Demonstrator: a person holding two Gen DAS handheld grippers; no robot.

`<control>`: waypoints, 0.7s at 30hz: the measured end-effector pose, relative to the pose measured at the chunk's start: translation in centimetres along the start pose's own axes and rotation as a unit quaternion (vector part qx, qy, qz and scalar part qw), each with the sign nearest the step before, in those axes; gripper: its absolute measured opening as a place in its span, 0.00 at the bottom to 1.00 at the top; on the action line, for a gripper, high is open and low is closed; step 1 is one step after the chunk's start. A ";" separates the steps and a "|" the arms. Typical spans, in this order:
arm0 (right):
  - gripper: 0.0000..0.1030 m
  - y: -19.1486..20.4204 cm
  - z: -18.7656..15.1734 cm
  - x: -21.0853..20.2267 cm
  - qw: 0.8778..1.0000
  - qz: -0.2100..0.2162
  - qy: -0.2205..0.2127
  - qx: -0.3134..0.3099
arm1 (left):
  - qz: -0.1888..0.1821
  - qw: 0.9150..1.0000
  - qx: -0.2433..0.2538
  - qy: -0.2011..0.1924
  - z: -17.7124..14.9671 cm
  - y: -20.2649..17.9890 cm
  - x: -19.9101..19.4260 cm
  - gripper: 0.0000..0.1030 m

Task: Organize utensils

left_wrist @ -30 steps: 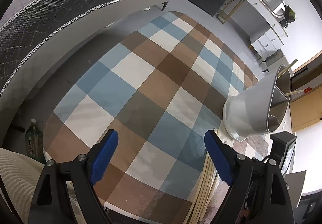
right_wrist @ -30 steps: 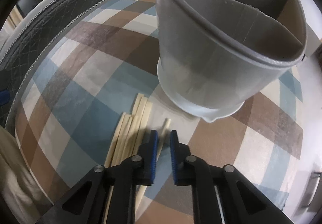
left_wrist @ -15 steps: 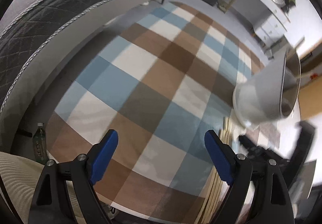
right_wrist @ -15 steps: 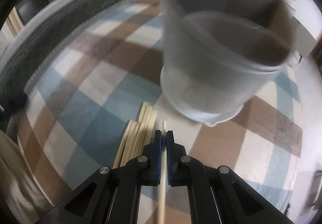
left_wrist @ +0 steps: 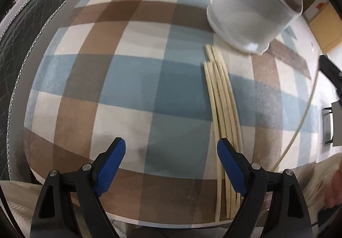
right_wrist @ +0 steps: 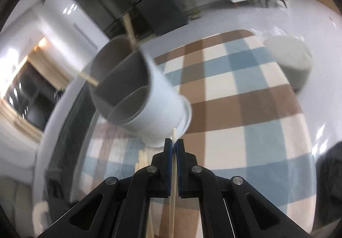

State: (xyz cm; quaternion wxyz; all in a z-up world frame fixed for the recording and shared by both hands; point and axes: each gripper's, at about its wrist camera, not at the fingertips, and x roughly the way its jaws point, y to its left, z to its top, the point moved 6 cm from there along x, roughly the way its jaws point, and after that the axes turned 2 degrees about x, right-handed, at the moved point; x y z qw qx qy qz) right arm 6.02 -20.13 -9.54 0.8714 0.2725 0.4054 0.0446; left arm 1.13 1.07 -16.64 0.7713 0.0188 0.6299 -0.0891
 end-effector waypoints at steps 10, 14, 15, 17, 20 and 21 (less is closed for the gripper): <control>0.03 -0.2 1.1 -0.5 0.999 0.030 -0.032 0.026 | 0.034 0.999 -0.001 0.009 -0.6 -0.2 0.9 0.82; 0.03 -0.3 1.4 -0.5 0.998 0.034 -0.040 0.022 | 0.024 1.000 -0.004 0.001 -0.6 -1.0 0.4 0.82; 0.03 -0.3 1.4 -0.5 0.998 0.035 -0.041 0.022 | 0.026 1.000 -0.002 -0.001 -0.6 -1.2 0.2 0.82; 0.03 -0.4 1.6 -0.6 0.998 0.038 -0.044 0.023 | 0.030 1.000 0.005 -0.001 -0.8 -1.5 0.5 0.82; 0.03 -0.4 1.8 -0.7 0.998 0.043 -0.047 0.025 | 0.037 0.999 0.010 -0.001 -1.2 -1.7 0.9 0.84; 0.03 -0.4 1.9 -0.8 0.998 0.044 -0.049 0.025 | 0.037 0.999 0.009 0.000 -1.2 -1.7 1.0 0.84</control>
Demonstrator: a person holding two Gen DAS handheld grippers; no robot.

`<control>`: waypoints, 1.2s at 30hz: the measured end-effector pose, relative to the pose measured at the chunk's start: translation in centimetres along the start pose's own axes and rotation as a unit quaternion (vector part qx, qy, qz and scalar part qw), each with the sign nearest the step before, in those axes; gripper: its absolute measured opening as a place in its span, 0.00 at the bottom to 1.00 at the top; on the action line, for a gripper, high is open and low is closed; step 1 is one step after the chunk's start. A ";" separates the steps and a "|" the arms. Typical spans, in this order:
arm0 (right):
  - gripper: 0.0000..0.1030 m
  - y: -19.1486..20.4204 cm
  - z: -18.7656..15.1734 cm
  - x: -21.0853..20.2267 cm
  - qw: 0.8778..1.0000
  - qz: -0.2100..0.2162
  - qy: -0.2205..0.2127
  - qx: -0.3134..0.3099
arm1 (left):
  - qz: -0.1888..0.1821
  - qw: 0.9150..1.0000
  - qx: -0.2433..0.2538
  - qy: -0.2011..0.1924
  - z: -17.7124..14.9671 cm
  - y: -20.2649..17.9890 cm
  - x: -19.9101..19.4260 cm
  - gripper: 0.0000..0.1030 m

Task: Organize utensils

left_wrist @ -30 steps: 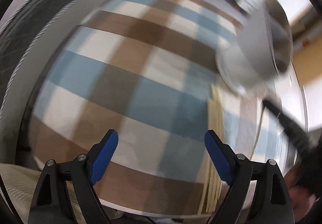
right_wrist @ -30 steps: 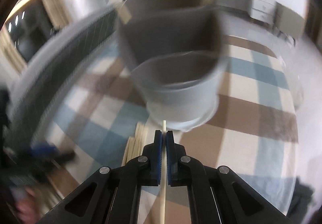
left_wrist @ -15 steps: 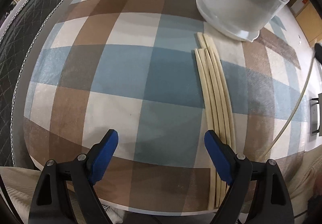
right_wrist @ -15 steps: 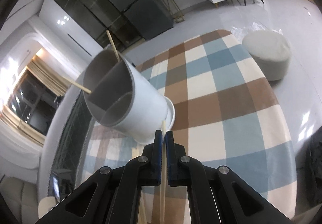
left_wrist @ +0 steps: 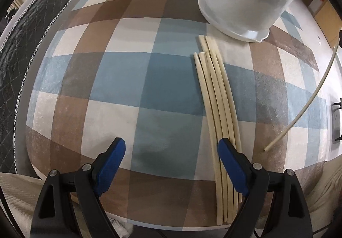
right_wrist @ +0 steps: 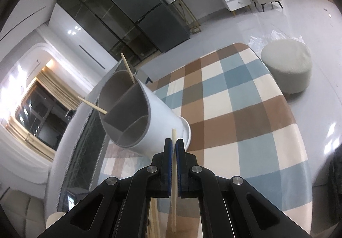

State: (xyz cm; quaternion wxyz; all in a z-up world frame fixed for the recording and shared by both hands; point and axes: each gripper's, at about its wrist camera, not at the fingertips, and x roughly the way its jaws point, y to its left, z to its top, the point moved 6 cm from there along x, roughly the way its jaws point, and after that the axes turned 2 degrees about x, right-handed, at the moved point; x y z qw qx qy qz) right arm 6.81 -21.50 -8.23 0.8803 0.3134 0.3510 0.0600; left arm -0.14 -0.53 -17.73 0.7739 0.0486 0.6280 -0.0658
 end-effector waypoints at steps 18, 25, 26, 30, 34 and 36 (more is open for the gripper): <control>0.00 1.2 0.0 -0.2 0.999 0.007 -0.007 -0.031 | -0.001 1.000 -0.007 -0.012 4.2 0.3 0.8 0.38; 0.00 0.5 -0.7 1.0 0.999 0.003 0.036 -0.030 | -0.015 1.000 0.002 -0.014 7.1 -1.0 1.3 0.01; 0.00 0.5 -1.1 1.4 0.998 -0.003 0.051 -0.040 | -0.022 1.000 -0.005 -0.013 7.4 -0.8 1.4 0.01; 0.03 1.2 -3.5 3.7 0.983 -0.019 0.142 -0.113 | -0.045 0.998 -0.034 -0.025 8.1 0.9 0.5 0.01; 0.03 2.2 -6.0 5.6 0.950 -0.023 0.223 -0.218 | -0.061 0.996 -0.043 -0.057 8.0 2.3 -1.5 0.01; 0.04 2.6 -7.4 6.3 0.921 -0.028 0.259 -0.291 | -0.072 0.994 -0.046 -0.068 7.8 2.8 -2.4 0.01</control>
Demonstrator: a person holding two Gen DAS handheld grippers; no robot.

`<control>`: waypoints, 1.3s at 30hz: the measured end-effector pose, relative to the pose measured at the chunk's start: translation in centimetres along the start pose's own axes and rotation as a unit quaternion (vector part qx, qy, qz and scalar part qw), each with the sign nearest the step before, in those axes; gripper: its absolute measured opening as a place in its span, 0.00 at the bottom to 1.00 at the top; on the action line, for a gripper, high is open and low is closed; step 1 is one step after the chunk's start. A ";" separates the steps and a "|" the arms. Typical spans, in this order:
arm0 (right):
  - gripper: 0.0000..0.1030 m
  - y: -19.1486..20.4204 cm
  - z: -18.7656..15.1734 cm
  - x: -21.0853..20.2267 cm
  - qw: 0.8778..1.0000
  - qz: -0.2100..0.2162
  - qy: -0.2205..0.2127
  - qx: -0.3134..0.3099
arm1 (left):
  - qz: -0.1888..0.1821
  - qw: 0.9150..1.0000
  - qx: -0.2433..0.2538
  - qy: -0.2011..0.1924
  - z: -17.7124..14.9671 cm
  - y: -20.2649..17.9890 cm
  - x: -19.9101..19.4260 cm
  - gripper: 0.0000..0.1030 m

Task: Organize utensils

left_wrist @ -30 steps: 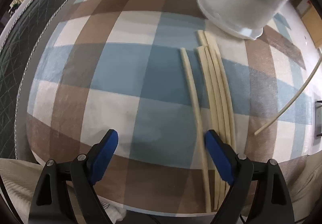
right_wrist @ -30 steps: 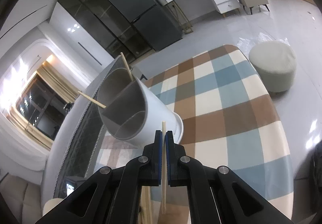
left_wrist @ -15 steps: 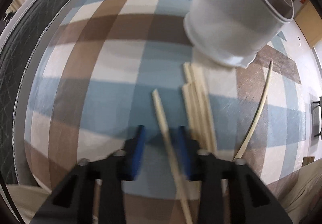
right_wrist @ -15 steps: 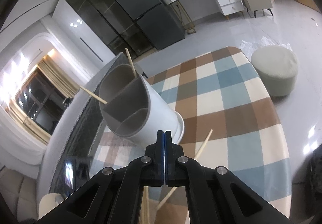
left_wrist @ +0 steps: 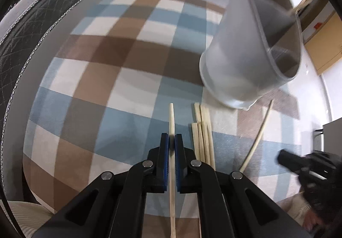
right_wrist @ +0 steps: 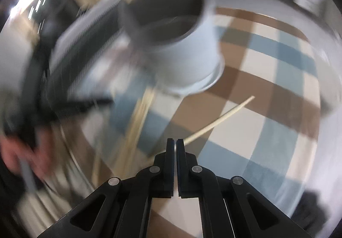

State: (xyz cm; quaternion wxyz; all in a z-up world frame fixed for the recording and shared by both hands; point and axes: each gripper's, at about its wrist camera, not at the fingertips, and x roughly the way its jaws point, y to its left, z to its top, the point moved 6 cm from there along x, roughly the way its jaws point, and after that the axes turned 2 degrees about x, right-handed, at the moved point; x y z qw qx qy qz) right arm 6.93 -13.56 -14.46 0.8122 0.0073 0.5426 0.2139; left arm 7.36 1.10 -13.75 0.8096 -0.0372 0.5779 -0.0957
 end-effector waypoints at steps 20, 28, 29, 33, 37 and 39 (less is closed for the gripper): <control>0.22 9.0 -2.9 8.4 0.833 -0.021 0.206 -0.512 | -0.062 0.997 -0.023 -0.041 0.0 2.3 -3.2 0.01; 0.05 10.1 -0.7 9.9 0.871 -0.010 0.192 -0.453 | -0.079 0.996 -0.024 -0.044 0.7 2.0 -3.3 0.01; 0.05 10.1 -0.4 10.0 0.881 -0.013 0.182 -0.437 | -0.080 0.996 -0.022 -0.045 0.7 1.9 -3.4 0.01; 0.05 9.1 1.0 8.8 0.934 -0.020 0.114 -0.339 | -0.080 0.996 -0.012 -0.048 0.5 1.4 -3.9 0.01; 0.05 8.6 2.3 5.8 0.975 -0.005 0.022 -0.223 | -0.079 0.995 0.000 -0.058 -0.1 0.6 -5.3 0.01; 0.05 7.9 2.9 3.9 0.987 0.005 -0.024 -0.162 | -0.080 0.995 0.005 -0.064 -0.4 0.2 -6.1 0.01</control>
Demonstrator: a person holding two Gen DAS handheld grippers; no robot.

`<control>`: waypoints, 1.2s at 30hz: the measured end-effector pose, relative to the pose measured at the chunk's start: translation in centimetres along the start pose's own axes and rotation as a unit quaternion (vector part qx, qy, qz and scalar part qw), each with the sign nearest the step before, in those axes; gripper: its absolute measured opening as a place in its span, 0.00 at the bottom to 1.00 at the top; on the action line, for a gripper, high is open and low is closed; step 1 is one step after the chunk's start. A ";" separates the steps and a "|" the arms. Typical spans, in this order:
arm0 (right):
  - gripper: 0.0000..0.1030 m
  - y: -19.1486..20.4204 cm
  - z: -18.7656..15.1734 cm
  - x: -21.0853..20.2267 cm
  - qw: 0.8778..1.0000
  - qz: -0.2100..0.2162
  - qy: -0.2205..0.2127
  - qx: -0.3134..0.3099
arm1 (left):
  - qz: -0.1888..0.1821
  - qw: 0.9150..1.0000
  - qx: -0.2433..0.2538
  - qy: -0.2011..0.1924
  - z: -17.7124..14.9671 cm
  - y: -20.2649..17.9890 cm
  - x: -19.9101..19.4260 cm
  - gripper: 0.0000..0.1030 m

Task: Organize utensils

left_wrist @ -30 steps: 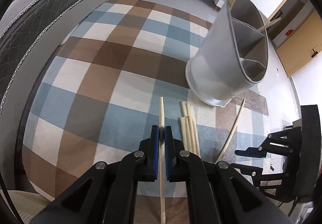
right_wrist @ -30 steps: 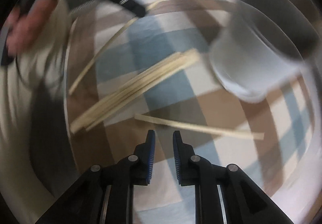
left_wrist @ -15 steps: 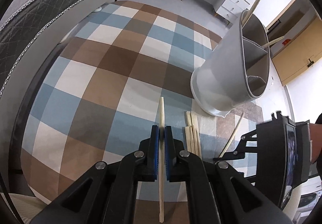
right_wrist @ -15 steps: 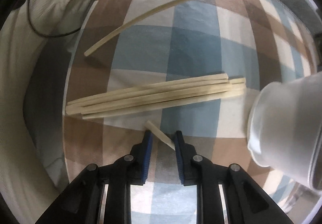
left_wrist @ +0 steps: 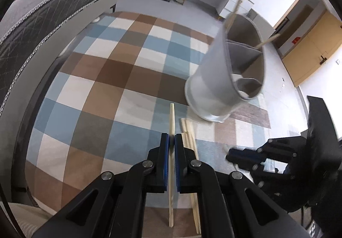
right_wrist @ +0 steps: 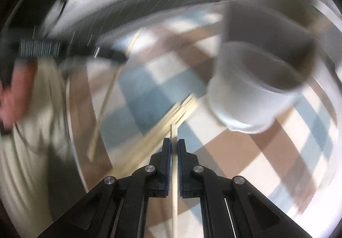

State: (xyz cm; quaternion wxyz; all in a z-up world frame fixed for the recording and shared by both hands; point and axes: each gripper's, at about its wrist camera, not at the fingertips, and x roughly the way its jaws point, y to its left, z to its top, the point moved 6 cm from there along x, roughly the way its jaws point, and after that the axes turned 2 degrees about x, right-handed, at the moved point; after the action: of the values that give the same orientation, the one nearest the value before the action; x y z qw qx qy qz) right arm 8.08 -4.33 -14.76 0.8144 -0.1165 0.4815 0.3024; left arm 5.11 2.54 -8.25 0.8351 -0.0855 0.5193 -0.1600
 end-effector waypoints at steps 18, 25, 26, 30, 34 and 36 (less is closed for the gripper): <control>0.05 -3.5 -2.0 -10.4 0.951 -0.005 -0.218 0.221 | -0.008 0.998 0.059 -0.034 -1.3 -4.9 -4.1 0.00; 0.05 -3.8 -1.4 -13.3 0.940 -0.023 -0.261 0.218 | -0.014 0.996 0.083 -0.035 -0.5 -6.2 -5.1 0.00; 0.05 -3.9 -1.3 -13.6 0.939 -0.027 -0.267 0.218 | -0.016 0.996 0.086 -0.036 -0.3 -6.4 -5.4 0.00; 0.05 -4.6 -0.8 -14.8 0.931 -0.034 -0.287 0.222 | -0.024 0.994 0.098 -0.043 0.6 -7.2 -6.3 0.00; 0.05 -5.7 0.0 -16.1 0.923 -0.043 -0.308 0.228 | -0.036 0.992 0.109 -0.052 1.8 -8.3 -7.1 0.00; 0.05 -6.2 0.6 -16.7 0.919 -0.048 -0.316 0.229 | -0.042 0.991 0.111 -0.053 2.4 -8.8 -7.4 0.00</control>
State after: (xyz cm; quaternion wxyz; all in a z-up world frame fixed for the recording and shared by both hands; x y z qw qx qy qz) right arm 6.35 -15.28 -0.78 0.9422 0.1520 0.2491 0.1649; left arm 2.64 -3.11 1.71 0.8585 -0.0218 0.4490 -0.2466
